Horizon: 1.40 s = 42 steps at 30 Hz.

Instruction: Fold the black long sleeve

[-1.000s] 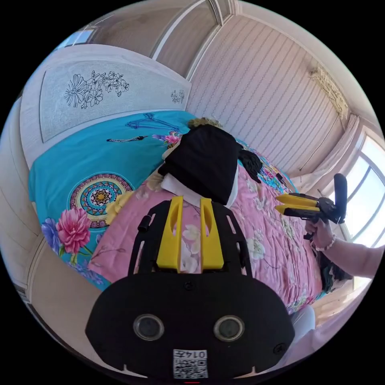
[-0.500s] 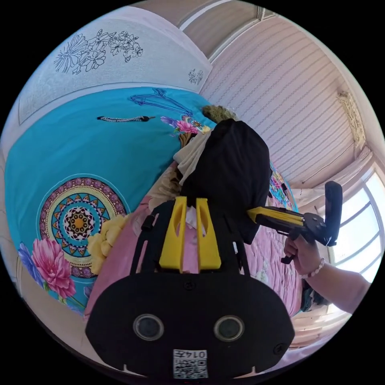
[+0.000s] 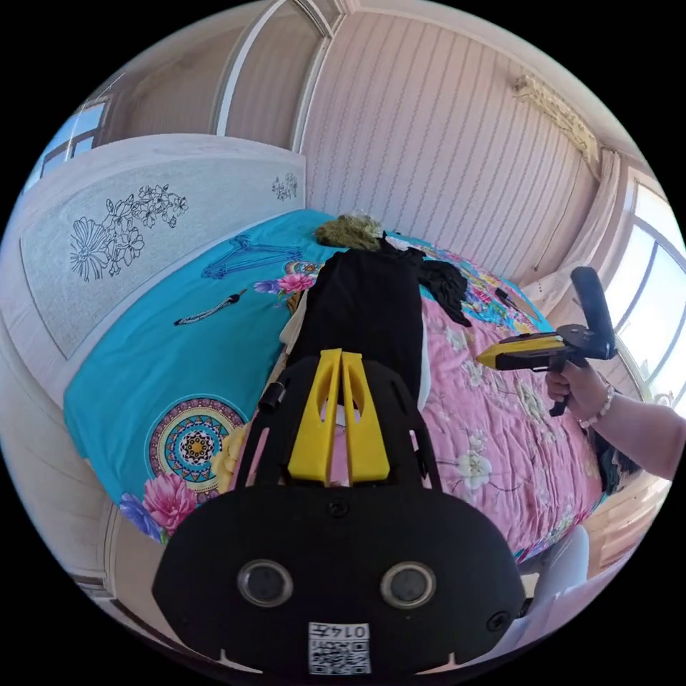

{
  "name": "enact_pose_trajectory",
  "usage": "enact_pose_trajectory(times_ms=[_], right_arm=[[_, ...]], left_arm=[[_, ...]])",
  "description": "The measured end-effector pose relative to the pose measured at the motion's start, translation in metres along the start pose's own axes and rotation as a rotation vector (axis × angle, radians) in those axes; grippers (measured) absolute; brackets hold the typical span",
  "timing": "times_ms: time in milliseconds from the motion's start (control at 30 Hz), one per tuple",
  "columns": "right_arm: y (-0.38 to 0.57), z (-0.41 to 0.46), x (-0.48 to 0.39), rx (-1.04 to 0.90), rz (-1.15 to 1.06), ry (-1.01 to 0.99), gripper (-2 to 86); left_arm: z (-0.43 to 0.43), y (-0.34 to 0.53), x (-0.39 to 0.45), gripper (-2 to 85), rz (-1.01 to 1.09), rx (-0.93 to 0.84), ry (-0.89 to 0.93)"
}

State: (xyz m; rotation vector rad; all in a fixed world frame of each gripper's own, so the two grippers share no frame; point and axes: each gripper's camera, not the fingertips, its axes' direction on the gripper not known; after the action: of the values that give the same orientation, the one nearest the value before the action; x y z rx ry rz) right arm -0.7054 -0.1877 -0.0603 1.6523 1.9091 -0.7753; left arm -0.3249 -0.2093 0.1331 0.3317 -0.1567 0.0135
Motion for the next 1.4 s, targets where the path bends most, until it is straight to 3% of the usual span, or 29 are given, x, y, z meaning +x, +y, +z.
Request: enact_pose_trajectory(times_ms=[200, 400, 600, 867, 1067, 1133, 1267, 1400], right_arm=[[-0.015, 0.053, -0.036, -0.116, -0.12, 0.136, 11.0], [-0.056, 0.111, -0.07, -0.112, -0.237, 0.126, 11.5], [-0.06, 0.149, -0.033, -0.15, -0.057, 0.049, 5.9], [0.005, 0.079, -0.004, -0.12, -0.18, 0.127, 0.4], [0.121, -0.08, 0.06, 0.22, 0.061, 0.041, 0.1], [0.206, -0.136, 0.08, 0.35, 0.191, 0.014, 0.0], [0.352, -0.163, 0.084, 0.37, 0.334, -0.07, 0.1], [0.523, -0.106, 0.081, 0.132, 0.656, -0.147, 0.2]], left_arm=[[0.047, 0.013, -0.046, 8.4, -0.183, -0.157, -0.064], [0.064, 0.0, -0.061, 5.8, -0.21, -0.115, 0.012], [0.056, -0.016, -0.041, -0.6, -0.113, -0.109, 0.07], [-0.032, -0.028, 0.028, -1.0, 0.071, 0.043, 0.147], [-0.114, -0.035, 0.085, -1.0, 0.164, 0.135, 0.234], [-0.143, -0.013, 0.098, -1.0, 0.191, 0.172, 0.297], [-0.181, 0.077, 0.112, -1.0, 0.134, 0.093, 0.454], [-0.144, 0.179, 0.119, -1.0, -0.088, -0.193, 0.486]])
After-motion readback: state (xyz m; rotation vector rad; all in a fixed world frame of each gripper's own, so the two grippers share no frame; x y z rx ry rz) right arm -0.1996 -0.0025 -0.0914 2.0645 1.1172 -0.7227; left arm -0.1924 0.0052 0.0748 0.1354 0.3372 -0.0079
